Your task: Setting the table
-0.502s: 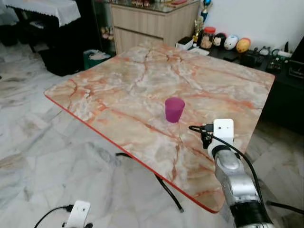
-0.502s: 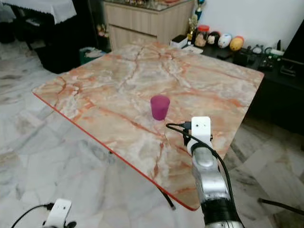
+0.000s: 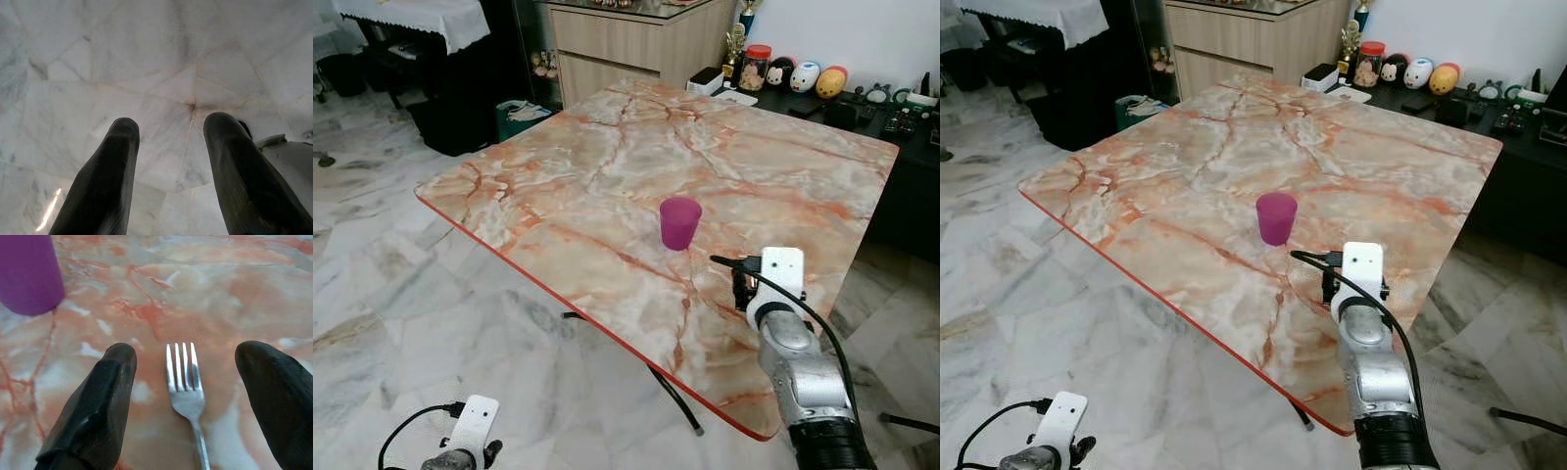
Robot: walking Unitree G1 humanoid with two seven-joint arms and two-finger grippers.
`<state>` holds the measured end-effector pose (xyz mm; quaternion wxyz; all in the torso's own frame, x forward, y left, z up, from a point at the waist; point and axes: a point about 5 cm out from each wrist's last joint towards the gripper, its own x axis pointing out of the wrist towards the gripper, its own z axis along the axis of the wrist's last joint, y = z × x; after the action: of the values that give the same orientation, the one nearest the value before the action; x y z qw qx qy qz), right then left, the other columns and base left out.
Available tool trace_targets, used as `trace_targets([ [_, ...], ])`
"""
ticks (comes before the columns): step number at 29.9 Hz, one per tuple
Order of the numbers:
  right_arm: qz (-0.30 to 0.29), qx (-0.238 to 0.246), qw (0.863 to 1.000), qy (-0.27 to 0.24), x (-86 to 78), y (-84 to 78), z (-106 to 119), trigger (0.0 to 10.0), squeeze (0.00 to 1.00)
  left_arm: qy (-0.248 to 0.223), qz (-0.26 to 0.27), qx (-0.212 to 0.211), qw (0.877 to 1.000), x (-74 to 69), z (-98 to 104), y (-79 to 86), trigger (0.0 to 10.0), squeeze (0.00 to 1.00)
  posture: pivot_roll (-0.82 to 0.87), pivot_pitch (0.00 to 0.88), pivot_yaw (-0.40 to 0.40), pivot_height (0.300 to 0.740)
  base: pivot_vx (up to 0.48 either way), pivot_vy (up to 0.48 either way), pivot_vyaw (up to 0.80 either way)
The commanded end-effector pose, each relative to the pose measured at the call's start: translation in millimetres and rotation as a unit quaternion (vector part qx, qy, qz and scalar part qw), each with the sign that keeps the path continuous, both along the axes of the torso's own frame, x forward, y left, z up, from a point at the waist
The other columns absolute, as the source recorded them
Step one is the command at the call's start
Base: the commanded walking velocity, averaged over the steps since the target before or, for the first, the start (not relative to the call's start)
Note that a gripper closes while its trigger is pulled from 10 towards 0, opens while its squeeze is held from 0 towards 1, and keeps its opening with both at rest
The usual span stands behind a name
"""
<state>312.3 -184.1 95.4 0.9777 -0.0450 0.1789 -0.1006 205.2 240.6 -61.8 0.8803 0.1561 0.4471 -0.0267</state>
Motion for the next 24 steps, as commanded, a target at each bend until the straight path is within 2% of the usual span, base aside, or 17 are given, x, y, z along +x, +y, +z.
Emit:
trace_targets([
  [1, 0.004, -0.006, 1.0, 0.002, -1.8, -2.2, 2.6, 10.0, 0.0, 0.002, -0.005, 0.003, 1.0, 0.5, 0.7, 1.6, 10.0, 0.0, 0.03, 0.0, 0.02, 0.728, 0.0, 0.0, 0.0],
  [10, 0.053, -0.009, 0.998, 0.025, -10.7, 3.6, -4.0, 10.0, 0.0, 0.003, -0.004, -0.004, 1.0, -3.0, -1.8, -0.9, 10.0, 0.0, 0.02, 0.0, 0.006, 0.728, 0.0, 0.0, 0.0],
  [17, 0.029, 0.007, 0.999, 0.04, -23.2, 1.7, -8.9, 10.0, 0.0, 0.015, -0.005, -0.003, 1.0, -12.1, -6.4, -0.2, 10.0, 0.0, 0.02, 0.0, -0.002, 0.728, 0.0, 0.0, 0.0],
  [24, 0.003, 0.01, 0.999, 0.041, -26.6, -7.7, -7.2, 10.0, 0.0, 0.023, 0.002, -0.007, 1.0, -19.1, -10.2, -0.9, 10.0, 0.0, 0.02, 0.0, -0.017, 0.728, 0.0, 0.0, 0.0],
])
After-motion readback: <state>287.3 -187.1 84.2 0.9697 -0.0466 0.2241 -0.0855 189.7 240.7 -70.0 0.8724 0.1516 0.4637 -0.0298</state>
